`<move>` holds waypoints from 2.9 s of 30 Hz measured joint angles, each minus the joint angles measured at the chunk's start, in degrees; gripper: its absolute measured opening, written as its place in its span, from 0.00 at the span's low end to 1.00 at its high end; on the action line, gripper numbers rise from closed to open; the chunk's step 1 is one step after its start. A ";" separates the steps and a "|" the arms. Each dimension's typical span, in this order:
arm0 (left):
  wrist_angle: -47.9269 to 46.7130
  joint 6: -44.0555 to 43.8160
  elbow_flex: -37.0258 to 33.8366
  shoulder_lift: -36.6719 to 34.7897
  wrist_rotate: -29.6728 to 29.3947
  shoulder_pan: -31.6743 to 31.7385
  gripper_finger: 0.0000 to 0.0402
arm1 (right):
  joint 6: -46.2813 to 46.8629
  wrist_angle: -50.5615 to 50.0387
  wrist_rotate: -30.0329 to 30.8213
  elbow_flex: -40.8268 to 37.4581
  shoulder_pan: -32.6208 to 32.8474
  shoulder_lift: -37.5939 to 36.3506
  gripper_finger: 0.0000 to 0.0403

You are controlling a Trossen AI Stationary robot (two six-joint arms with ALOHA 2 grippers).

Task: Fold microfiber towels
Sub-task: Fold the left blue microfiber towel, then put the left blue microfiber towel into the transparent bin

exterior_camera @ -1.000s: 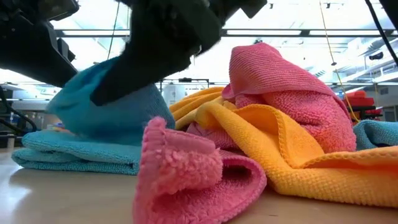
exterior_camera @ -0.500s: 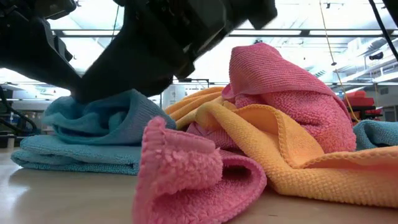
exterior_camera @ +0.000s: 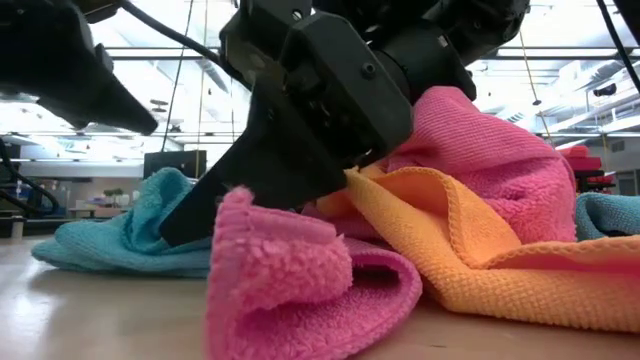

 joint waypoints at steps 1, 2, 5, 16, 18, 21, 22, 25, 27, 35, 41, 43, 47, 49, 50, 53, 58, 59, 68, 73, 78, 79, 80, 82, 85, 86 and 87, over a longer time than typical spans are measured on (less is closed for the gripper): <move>0.69 0.00 0.00 0.00 -0.02 0.18 0.09 | -0.24 -0.20 0.00 0.22 0.00 0.00 0.77; 1.40 0.00 0.00 0.00 -0.02 0.34 0.09 | -0.64 -0.45 0.02 0.50 0.00 0.00 0.77; 3.46 0.02 0.00 0.84 -0.04 0.85 0.09 | -1.75 0.76 -0.14 1.30 0.41 0.10 0.77; 6.31 0.38 -0.02 4.76 0.14 1.33 0.08 | -4.92 4.86 -0.69 1.79 1.84 -1.59 0.76; 6.80 0.44 -0.02 4.74 1.30 1.32 0.08 | -5.07 2.17 -0.35 1.75 1.81 -3.81 0.75; 6.69 0.44 -0.02 4.74 3.61 1.32 0.09 | -5.42 -2.57 0.85 1.87 1.79 -7.89 0.75; 6.72 0.44 -0.02 4.82 4.70 1.32 0.09 | -5.71 -4.13 1.34 1.92 1.73 -8.91 0.75; 6.43 0.44 -0.02 5.94 8.77 1.32 0.10 | -5.78 -6.64 2.75 1.85 1.38 -9.99 0.75; 6.97 -0.19 0.03 7.17 11.68 1.22 0.10 | -5.28 -6.23 3.69 1.83 1.27 -9.53 0.75; 7.11 -2.56 -0.02 11.03 15.15 -0.46 0.09 | -1.77 1.73 6.42 1.75 1.79 -0.73 0.75; 7.13 -2.99 -0.02 11.04 15.15 -1.32 0.06 | -2.23 1.16 11.62 1.88 1.75 1.50 0.75; 7.19 -2.92 -0.02 11.02 15.15 -1.31 0.06 | -2.38 0.85 11.86 1.91 1.63 1.77 0.75; 7.30 -1.21 -0.04 9.80 15.43 -1.44 0.06 | -2.79 0.56 11.76 1.89 1.53 1.63 0.75; 7.88 0.60 0.03 7.98 15.69 -1.63 0.07 | -3.18 0.07 11.78 1.83 1.55 0.73 0.75; 7.90 1.94 0.07 7.15 15.76 -1.72 0.07 | -3.20 -0.06 11.78 1.83 1.55 0.07 0.75; 7.71 7.61 0.01 4.48 13.98 -2.11 0.06 | -3.20 -0.16 11.78 1.83 1.38 -1.65 0.75; 7.44 17.60 0.00 3.74 7.84 -3.65 0.08 | -2.96 -2.81 11.78 1.79 0.92 -4.24 0.75; 7.42 18.71 0.02 3.84 7.72 -3.87 0.09 | -2.82 -3.82 11.78 1.79 0.92 -4.93 0.75; 6.75 31.45 1.86 4.28 6.98 -4.84 0.20 | -2.35 -9.55 11.61 1.83 1.21 -9.90 0.75; 4.28 35.23 2.93 4.24 5.13 -4.73 0.20 | -4.92 -6.31 17.18 1.84 3.89 -9.60 0.75; -1.07 35.89 2.95 4.22 2.05 -2.92 0.17 | -5.70 -6.41 28.36 1.85 8.03 -9.35 0.75; -1.22 36.02 2.95 4.22 1.66 -2.10 0.16 | -5.56 -6.19 30.06 1.85 8.66 -9.35 0.75; -1.52 36.20 2.96 4.22 1.55 -1.15 0.16 | -5.56 -5.89 31.19 1.85 9.25 -9.35 0.75; -3.19 36.30 2.97 4.22 1.59 1.02 0.15 | -4.41 -6.01 32.14 1.85 9.91 -9.35 0.75; -6.96 36.06 2.97 4.22 3.70 4.46 0.13 | -1.78 -7.17 32.52 1.85 10.72 -9.35 0.75; -8.23 36.04 2.97 4.22 5.28 5.61 0.13 | -1.63 -7.28 32.62 1.85 11.04 -9.35 0.75; -9.25 36.05 2.97 4.22 7.50 6.66 0.12 | -1.63 -7.29 32.63 1.85 11.37 -9.35 0.75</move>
